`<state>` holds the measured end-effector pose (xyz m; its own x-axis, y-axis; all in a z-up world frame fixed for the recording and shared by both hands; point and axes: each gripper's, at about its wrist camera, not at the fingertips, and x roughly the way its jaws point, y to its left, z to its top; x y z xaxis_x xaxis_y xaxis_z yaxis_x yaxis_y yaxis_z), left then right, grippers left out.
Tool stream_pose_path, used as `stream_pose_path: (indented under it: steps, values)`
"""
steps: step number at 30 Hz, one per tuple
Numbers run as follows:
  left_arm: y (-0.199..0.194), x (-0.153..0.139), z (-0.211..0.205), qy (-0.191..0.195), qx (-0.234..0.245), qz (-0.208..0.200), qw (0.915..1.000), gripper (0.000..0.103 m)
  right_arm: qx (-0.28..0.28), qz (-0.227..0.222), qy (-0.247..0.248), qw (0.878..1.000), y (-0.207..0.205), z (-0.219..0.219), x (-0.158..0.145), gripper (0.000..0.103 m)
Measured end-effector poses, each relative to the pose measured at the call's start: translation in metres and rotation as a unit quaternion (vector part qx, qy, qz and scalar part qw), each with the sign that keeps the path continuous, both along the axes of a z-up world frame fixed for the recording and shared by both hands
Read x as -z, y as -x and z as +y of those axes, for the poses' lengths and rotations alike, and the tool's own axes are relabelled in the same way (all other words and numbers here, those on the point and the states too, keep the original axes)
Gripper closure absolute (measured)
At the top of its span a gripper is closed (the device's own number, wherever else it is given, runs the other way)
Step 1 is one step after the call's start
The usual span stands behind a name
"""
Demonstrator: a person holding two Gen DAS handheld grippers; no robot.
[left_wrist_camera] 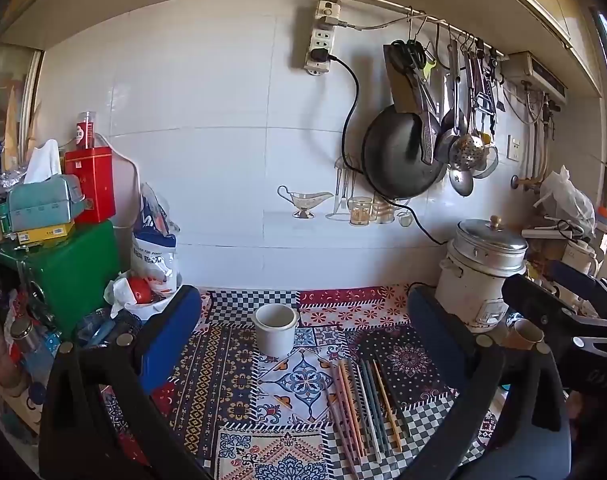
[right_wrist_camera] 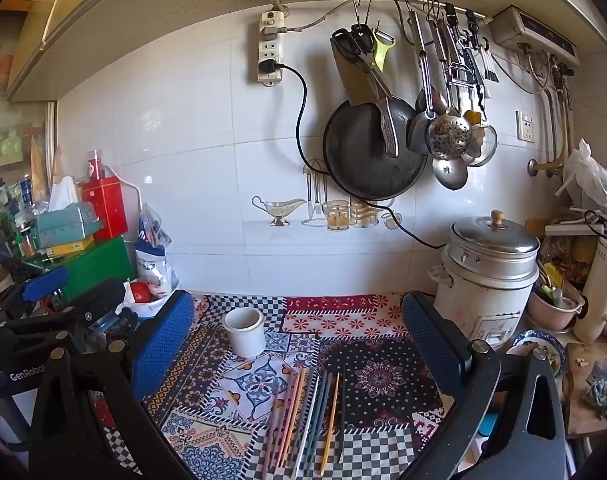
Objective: Organize utensils
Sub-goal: 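Move both tools down toward the row of coloured sticks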
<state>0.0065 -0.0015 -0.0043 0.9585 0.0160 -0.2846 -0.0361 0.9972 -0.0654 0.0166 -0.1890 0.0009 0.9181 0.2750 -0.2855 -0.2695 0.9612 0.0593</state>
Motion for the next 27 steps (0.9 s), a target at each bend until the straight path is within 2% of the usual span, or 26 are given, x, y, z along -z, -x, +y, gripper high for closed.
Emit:
stream_pose_path:
  steps: [16,27]
  values:
    - [0.0011,-0.0029,-0.0046,-0.006,0.001,-0.002,1.0000,0.000,-0.001,0.003,-0.007,1.000,0.0005,-0.0019,-0.0004,0.000]
    - [0.0003,-0.0029,-0.0037,-0.005,0.002,-0.002,1.0000,0.000,0.001,0.001,0.008,1.000,-0.0003,0.0033,0.0026,0.000]
